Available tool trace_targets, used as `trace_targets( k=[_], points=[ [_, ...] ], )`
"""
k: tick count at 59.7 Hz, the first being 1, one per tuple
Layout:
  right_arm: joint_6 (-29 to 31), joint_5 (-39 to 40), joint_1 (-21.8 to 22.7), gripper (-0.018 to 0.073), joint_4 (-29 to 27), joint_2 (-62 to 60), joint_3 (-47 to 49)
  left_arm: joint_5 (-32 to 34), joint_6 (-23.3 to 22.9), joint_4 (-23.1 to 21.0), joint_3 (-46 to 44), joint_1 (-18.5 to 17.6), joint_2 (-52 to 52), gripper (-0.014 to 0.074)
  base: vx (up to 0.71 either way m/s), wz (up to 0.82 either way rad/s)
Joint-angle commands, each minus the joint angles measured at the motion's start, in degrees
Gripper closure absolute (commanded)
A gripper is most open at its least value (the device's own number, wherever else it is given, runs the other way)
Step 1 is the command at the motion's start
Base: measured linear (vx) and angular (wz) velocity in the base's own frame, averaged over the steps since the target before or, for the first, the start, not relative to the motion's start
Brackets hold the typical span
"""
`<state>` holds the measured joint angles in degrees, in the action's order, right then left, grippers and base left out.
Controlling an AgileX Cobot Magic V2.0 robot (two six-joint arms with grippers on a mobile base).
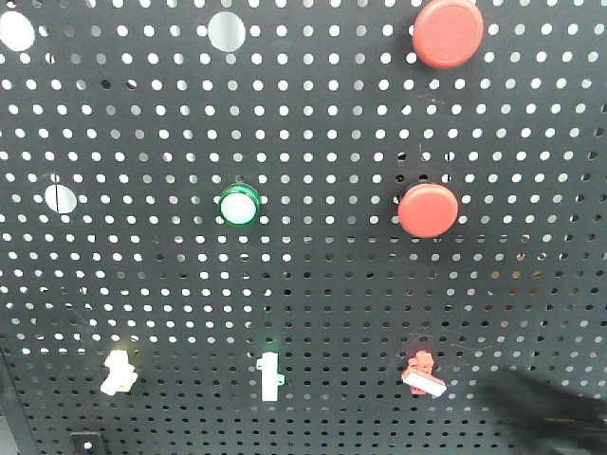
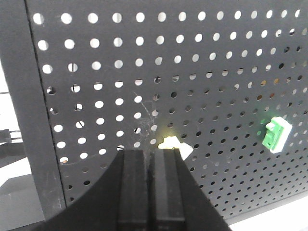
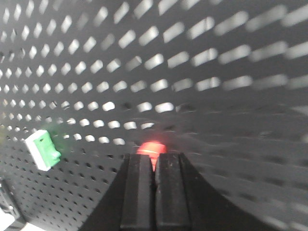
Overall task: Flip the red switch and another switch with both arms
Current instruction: 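Move the right gripper to the small red toggle switch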
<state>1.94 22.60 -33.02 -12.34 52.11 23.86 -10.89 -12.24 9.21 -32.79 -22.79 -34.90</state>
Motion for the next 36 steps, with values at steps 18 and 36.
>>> trace_targets(
  k=[18,36],
  points=[
    [0.73,5.99,-2.27,0.0566,0.66,9.35,12.68,4.30,-0.30,0.11,-1.60,-0.21,0.00,0.0594,0.00,0.00],
    [0.37,-4.76,-2.27,0.0566,0.22,10.14,12.88,4.24,-0.30,0.11,-1.60,-0.21,0.00,0.0594,0.00,0.00]
  ],
)
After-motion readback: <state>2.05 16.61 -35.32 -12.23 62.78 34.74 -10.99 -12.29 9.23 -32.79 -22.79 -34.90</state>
